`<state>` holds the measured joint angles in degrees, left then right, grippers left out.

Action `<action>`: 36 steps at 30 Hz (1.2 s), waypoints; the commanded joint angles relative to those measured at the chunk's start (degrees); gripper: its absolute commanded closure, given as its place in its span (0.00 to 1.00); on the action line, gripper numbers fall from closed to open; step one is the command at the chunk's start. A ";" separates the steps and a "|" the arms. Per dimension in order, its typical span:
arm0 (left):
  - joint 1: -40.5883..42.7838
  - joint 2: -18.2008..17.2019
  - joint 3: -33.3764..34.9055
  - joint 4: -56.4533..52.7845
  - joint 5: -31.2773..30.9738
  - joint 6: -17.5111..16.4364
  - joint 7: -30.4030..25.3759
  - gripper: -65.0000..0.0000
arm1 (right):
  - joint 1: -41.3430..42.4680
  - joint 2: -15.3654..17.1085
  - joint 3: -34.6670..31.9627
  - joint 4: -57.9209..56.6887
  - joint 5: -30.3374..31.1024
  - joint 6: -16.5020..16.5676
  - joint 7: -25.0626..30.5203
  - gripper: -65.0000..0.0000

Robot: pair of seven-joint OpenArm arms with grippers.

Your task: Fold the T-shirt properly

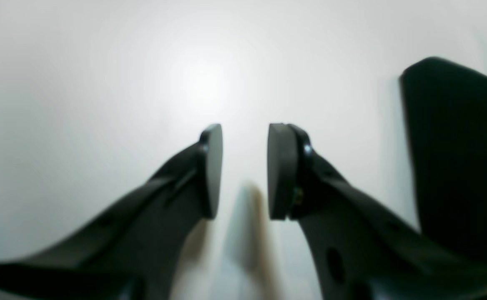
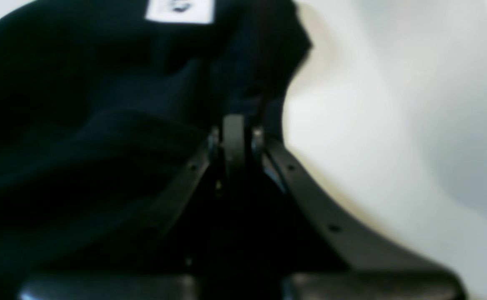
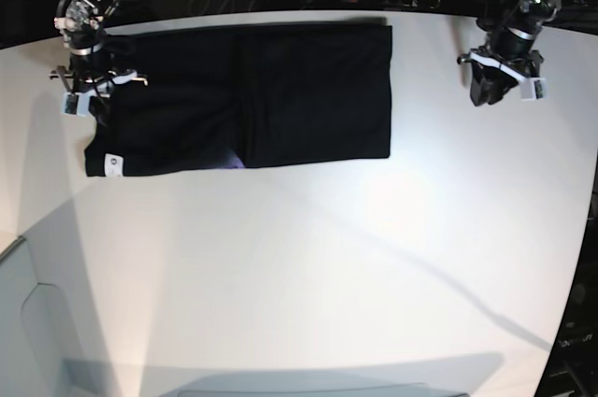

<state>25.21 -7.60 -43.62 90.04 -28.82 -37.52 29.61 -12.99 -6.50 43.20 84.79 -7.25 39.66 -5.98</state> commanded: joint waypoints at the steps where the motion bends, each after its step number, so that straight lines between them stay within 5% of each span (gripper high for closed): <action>1: -0.03 -0.62 -0.30 0.47 -1.12 -0.33 -1.43 0.73 | -0.68 -0.05 -0.43 0.17 -1.68 0.34 -2.77 1.00; 26: -0.03 0.69 2.60 -0.06 -1.12 -0.24 -1.43 0.73 | -0.76 -2.50 0.01 14.24 -1.68 0.34 -2.77 1.00; 29: -0.03 0.69 2.60 -0.06 -1.12 -0.24 -1.43 0.73 | -1.91 -2.50 -0.34 14.15 -1.68 0.34 -2.77 0.89; 36: -0.03 0.61 2.60 0.11 -1.12 -0.24 -1.43 0.73 | -1.64 -2.50 0.89 14.24 -1.68 0.34 -4.70 0.45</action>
<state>25.08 -6.24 -40.75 89.14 -28.99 -37.52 29.58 -14.79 -9.39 43.81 97.95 -9.85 39.86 -11.90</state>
